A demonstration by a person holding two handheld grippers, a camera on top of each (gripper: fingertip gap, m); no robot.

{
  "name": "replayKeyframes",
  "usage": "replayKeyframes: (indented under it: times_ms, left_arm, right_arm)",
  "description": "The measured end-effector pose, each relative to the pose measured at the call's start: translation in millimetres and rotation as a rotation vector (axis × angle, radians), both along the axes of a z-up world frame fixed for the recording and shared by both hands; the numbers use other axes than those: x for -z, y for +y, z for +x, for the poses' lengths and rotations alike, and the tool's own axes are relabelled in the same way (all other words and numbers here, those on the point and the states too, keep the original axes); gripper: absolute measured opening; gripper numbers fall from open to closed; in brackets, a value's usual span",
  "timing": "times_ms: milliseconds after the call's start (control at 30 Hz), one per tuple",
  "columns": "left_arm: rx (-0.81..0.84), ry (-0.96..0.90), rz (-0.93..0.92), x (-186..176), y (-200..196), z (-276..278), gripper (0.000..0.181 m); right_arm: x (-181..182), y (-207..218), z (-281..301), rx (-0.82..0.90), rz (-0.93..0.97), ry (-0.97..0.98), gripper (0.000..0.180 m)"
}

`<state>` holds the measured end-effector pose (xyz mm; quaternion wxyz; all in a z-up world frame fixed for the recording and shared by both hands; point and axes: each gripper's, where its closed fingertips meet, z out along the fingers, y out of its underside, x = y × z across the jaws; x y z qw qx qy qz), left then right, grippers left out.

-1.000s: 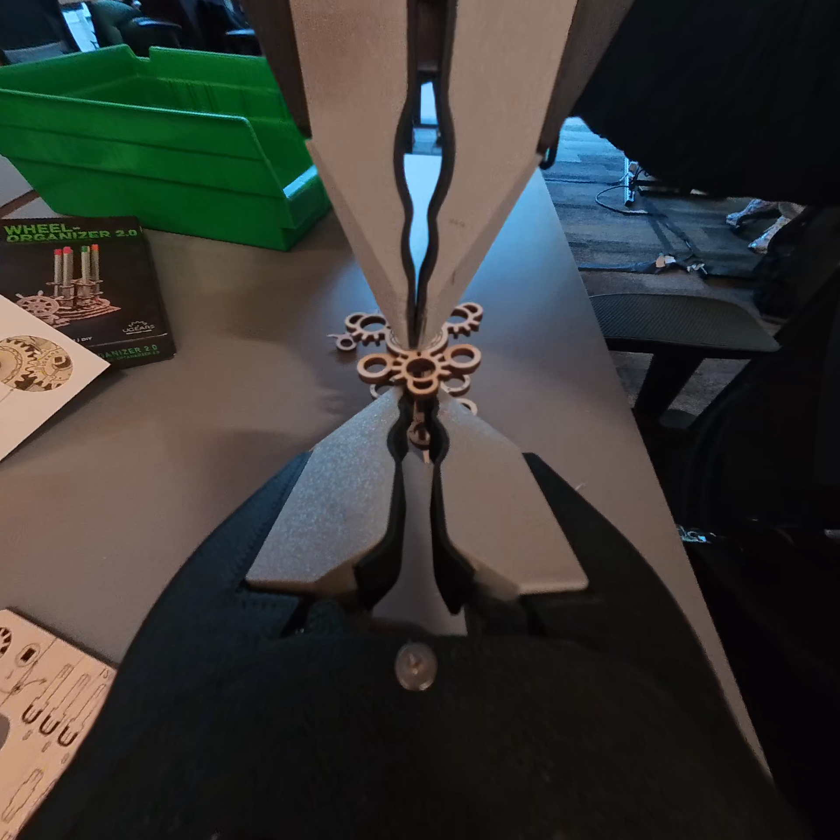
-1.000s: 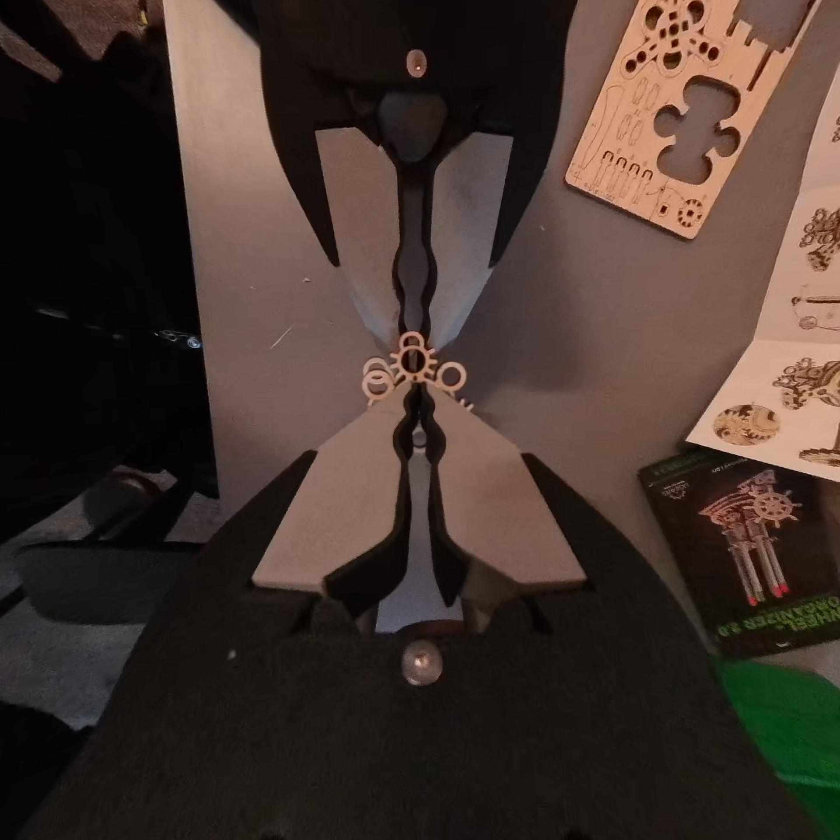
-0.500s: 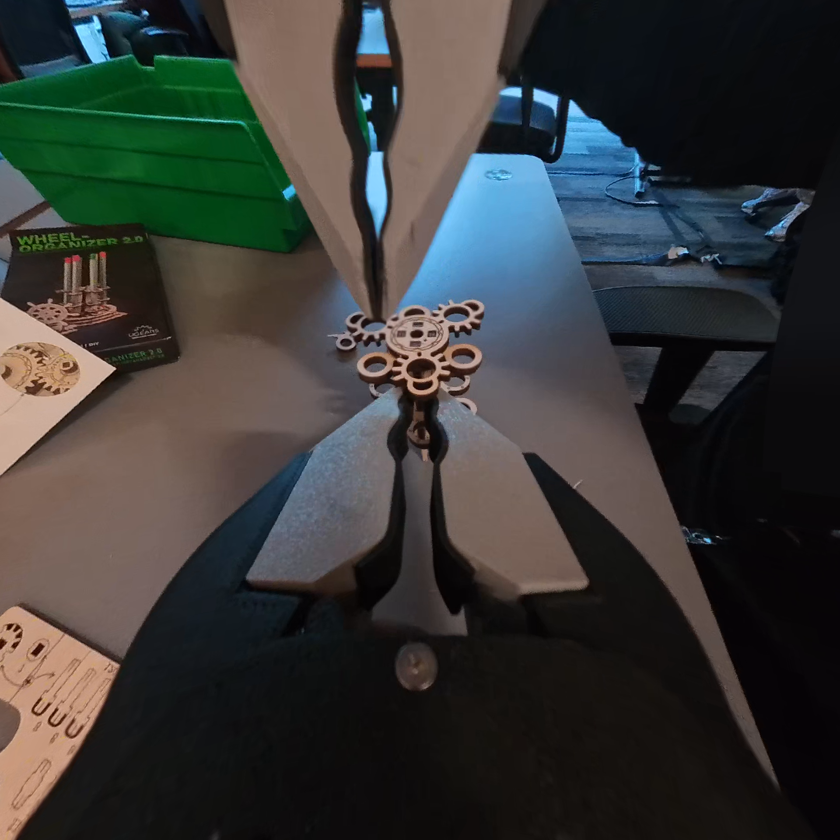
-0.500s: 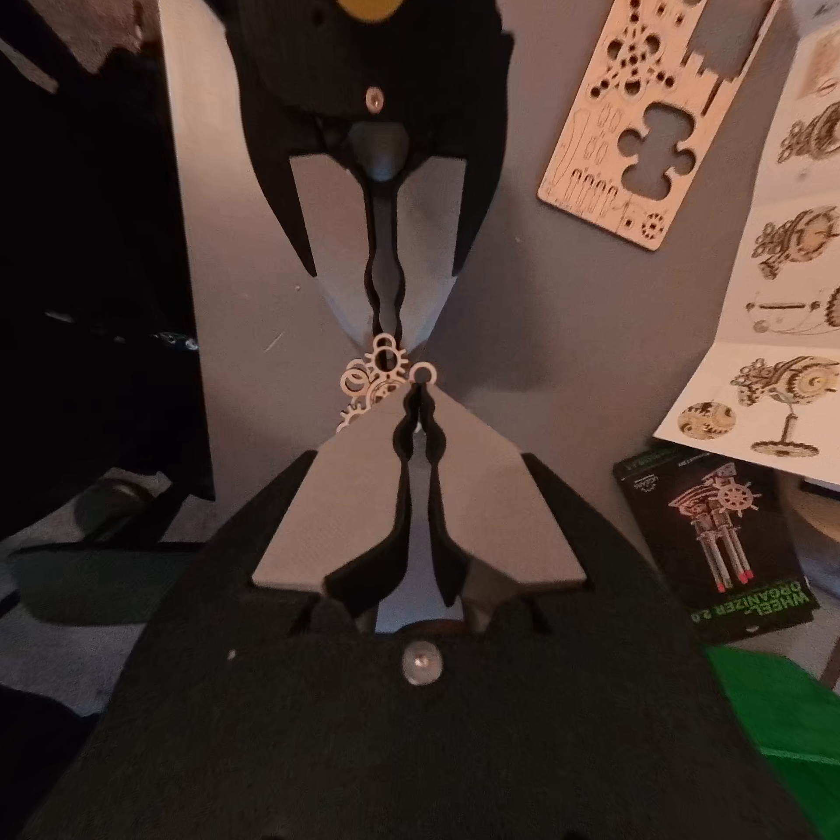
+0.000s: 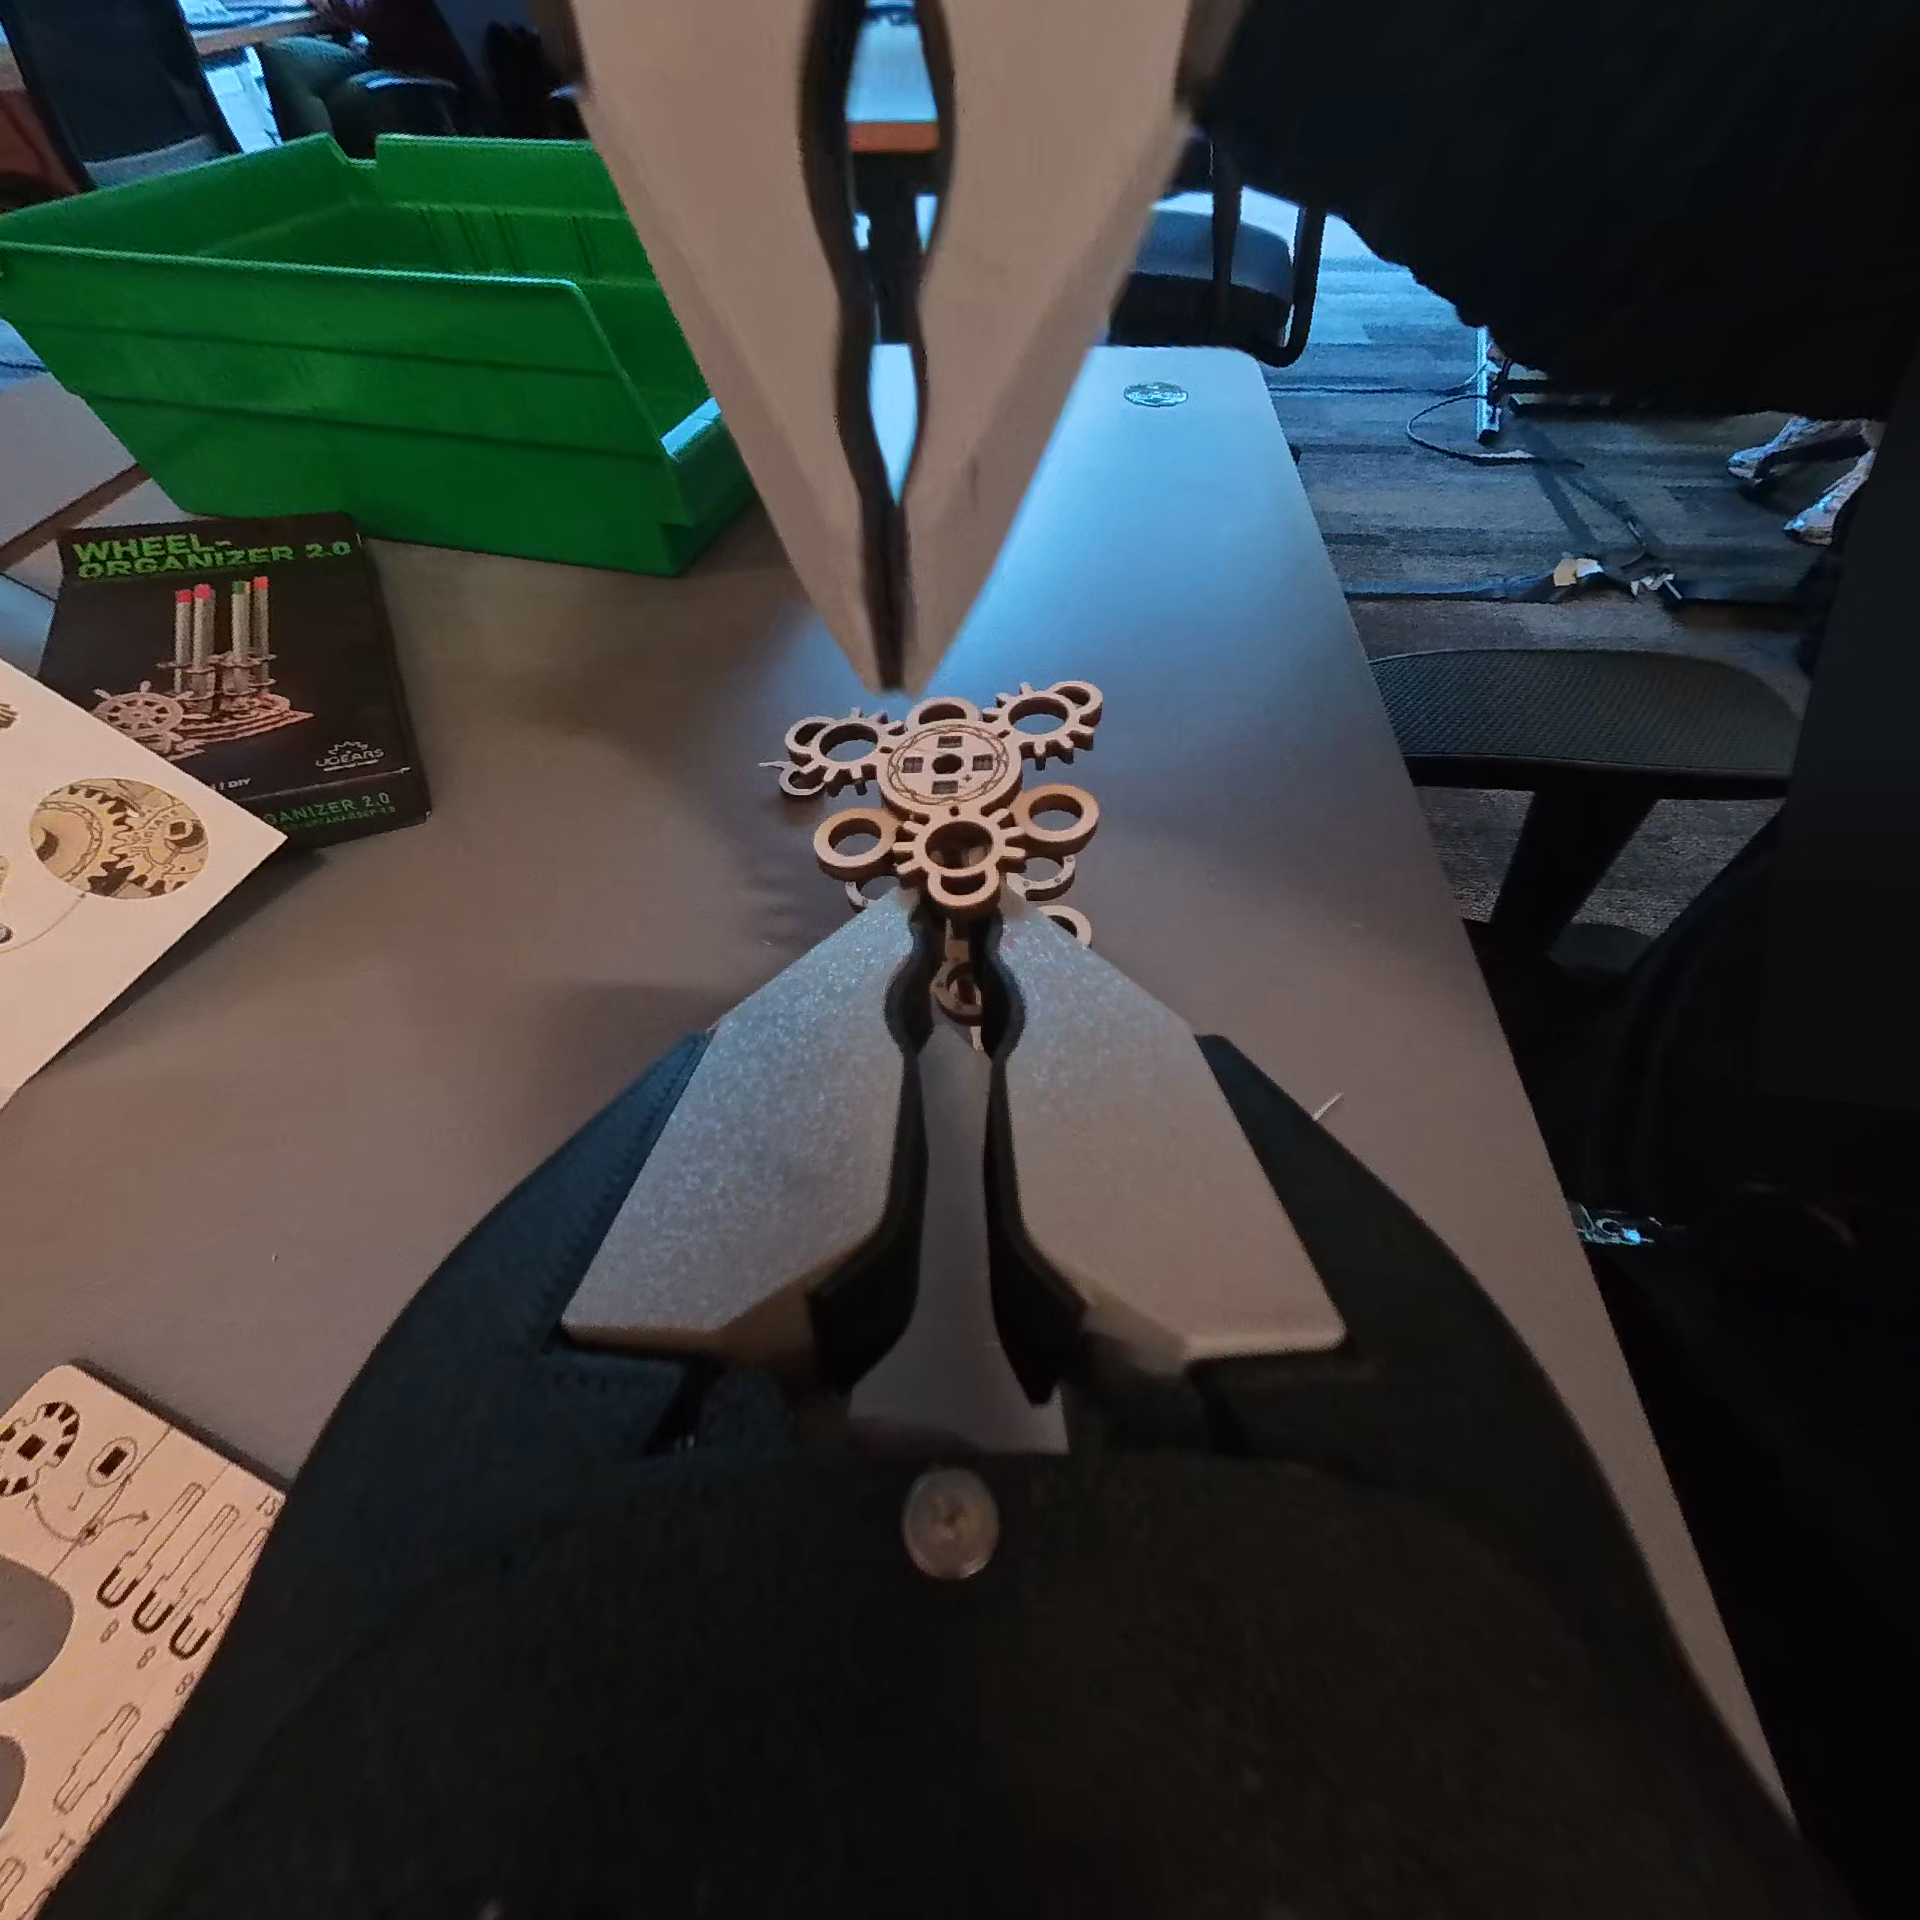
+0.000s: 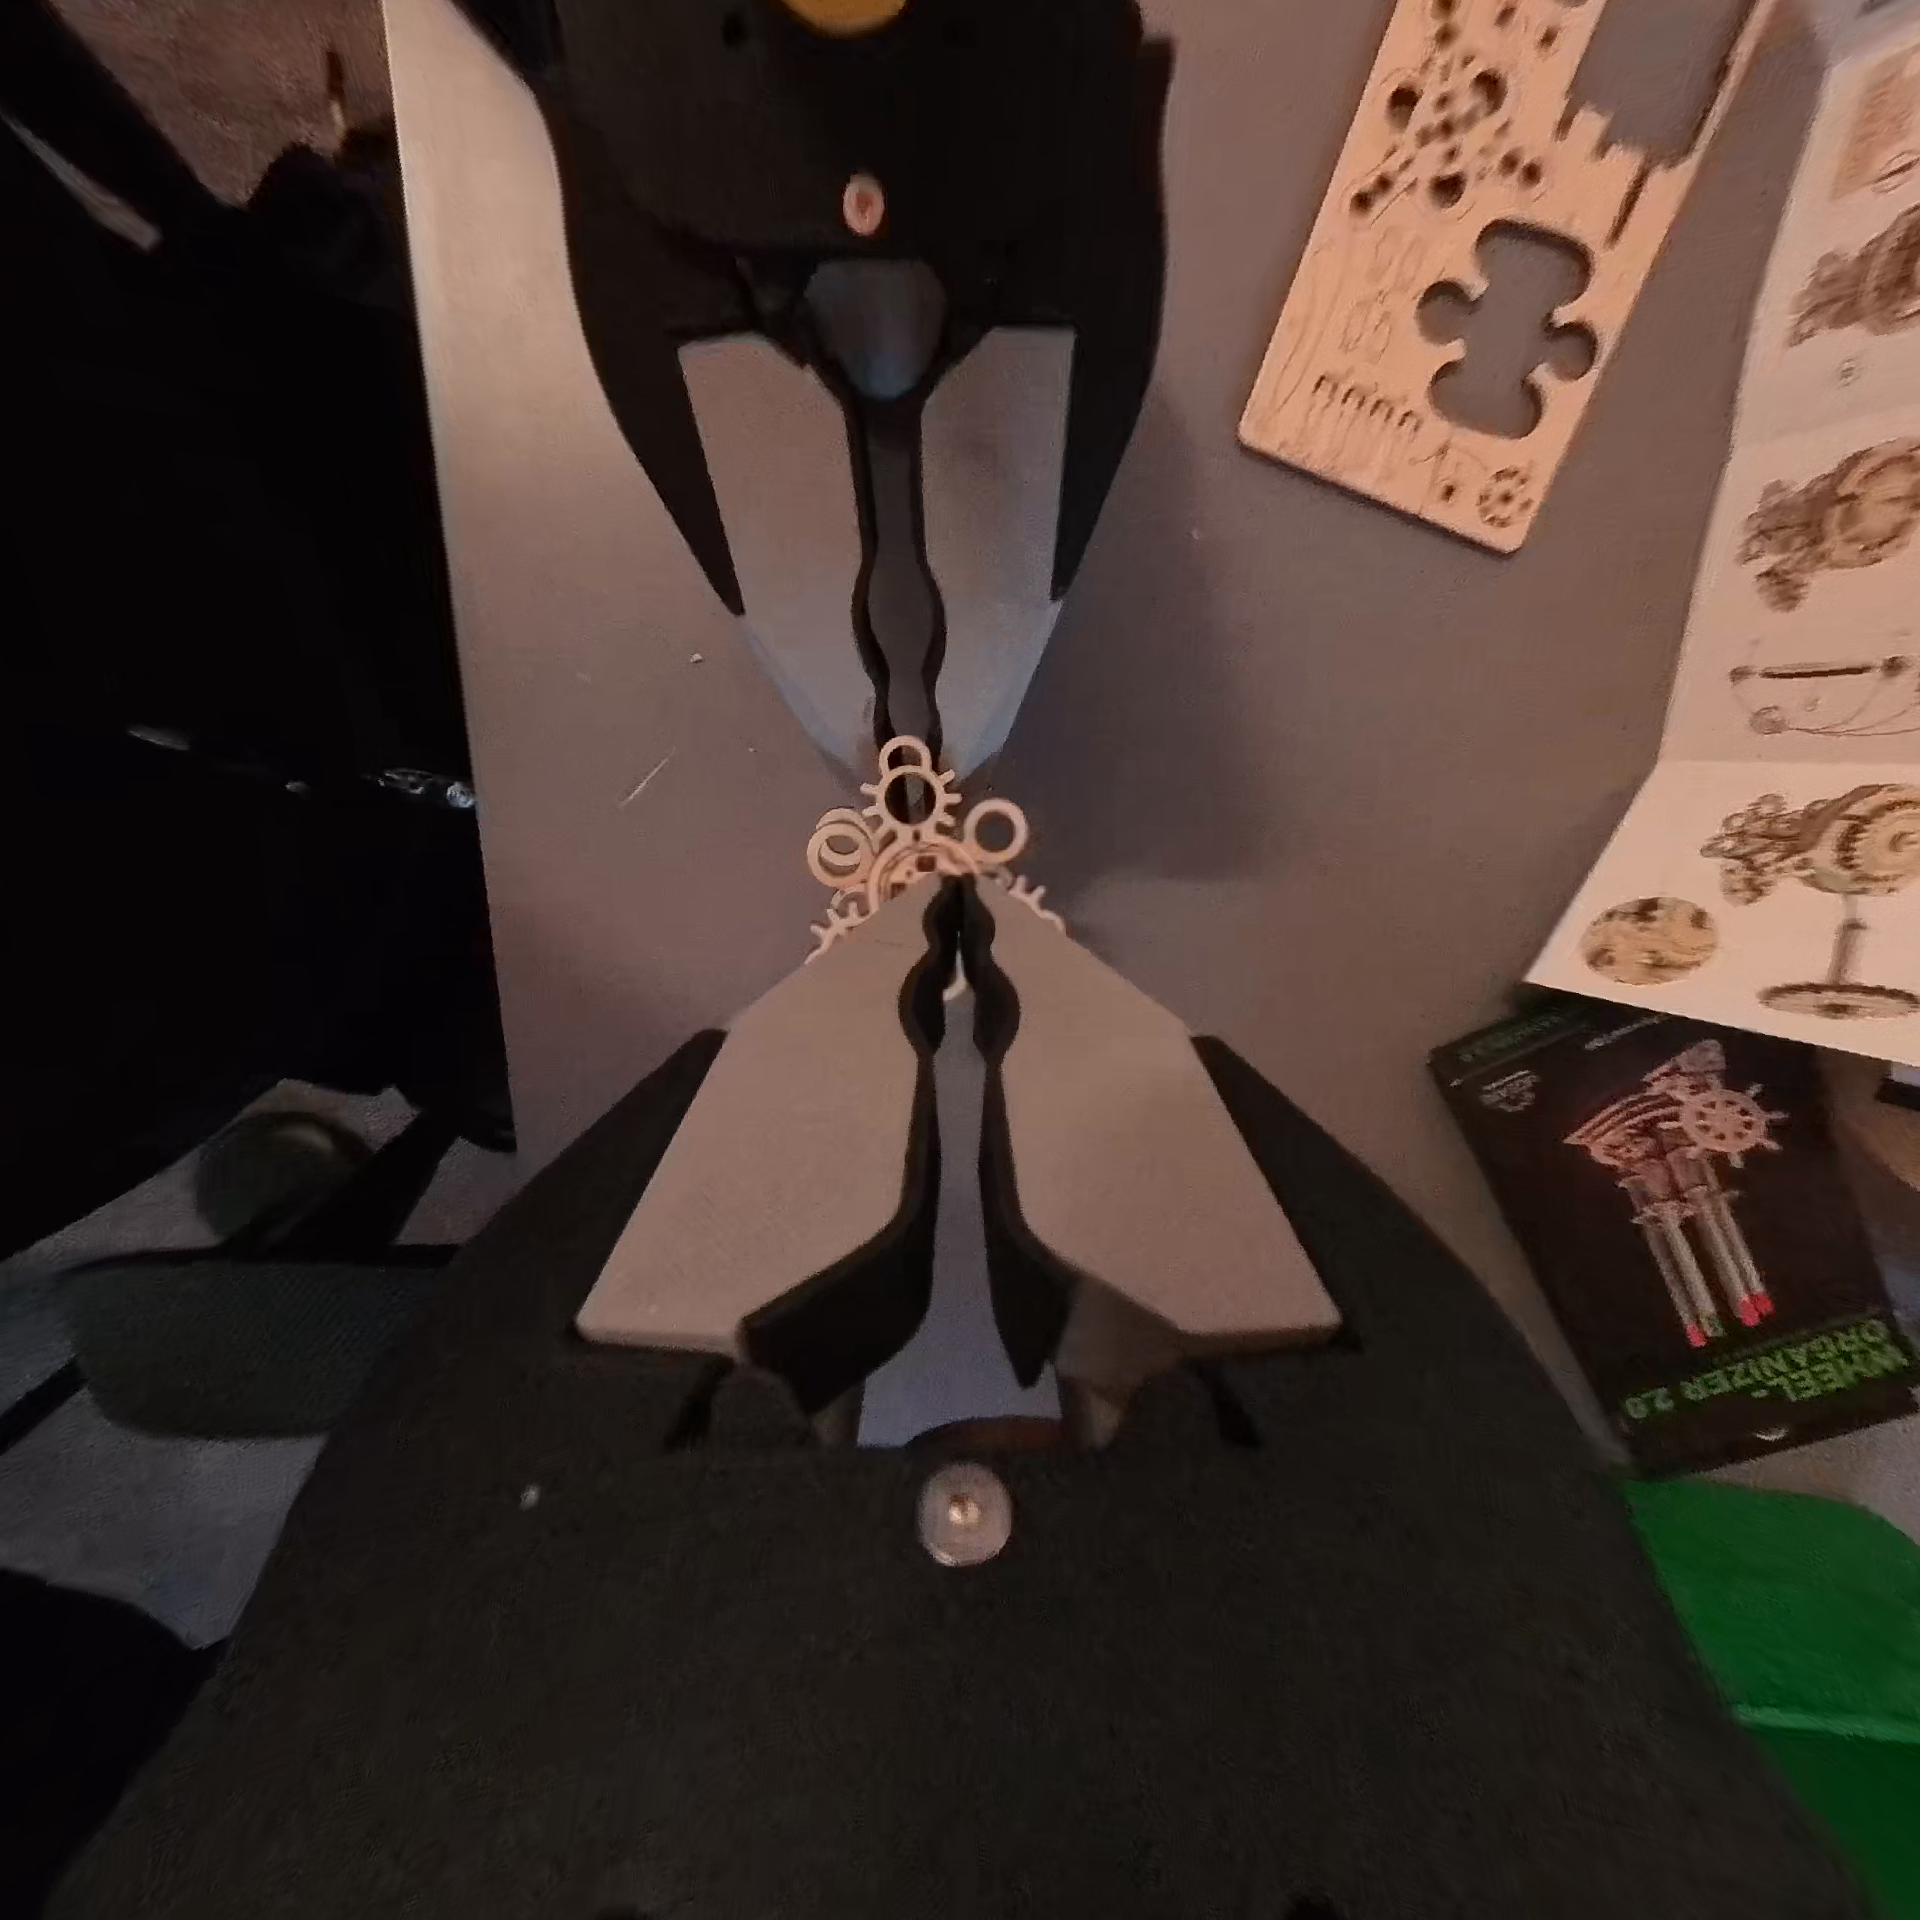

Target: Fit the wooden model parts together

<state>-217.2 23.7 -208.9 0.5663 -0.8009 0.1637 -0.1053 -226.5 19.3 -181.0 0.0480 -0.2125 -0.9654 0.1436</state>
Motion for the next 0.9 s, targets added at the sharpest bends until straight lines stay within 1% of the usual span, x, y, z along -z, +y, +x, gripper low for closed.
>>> replayKeyframes:
  times_ms: [33,100,267,400,467,533,600,767,833,900]
  left_arm:
    - [-0.002,0.001,0.000,0,0,0,0.001]
    - [0.002,-0.003,-0.002,0,0,0,0.001]
    - [0.000,0.005,0.001,0,0,0,0.001]
    - [-0.005,0.003,0.000,0,0,0,0.001]
    - [-0.001,-0.002,-0.001,0,0,0,0.001]
    - [-0.001,0.005,0.001,0,0,0,0.001]
    - [-0.002,0.007,0.002,0,0,1,0.001]
    - [-0.002,0.004,-0.001,0,-1,0,0.001]
    - [-0.002,0.003,0.000,0,-1,0,0.001]
    - [-0.002,0.007,0.002,0,-1,1,0.001]
  right_arm:
    - [8,2,2,0.000,0.015,-0.011,0.000]
    - [8,4,3,0.010,0.018,-0.014,0.000]
    - [-18,5,-1,0.025,-0.034,0.054,0.000]
    - [5,7,7,0.024,0.009,-0.014,0.000]
    - [-3,9,3,0.029,0.005,0.022,0.000]
    - [-18,4,3,0.027,-0.047,0.053,0.000]
    - [-24,0,4,0.013,-0.057,0.068,0.000]
    - [5,-3,12,-0.002,0.004,-0.005,0.000]
    - [0,1,9,0.000,0.021,0.020,0.000]
    - [-12,-1,8,-0.001,-0.007,0.042,0.000]
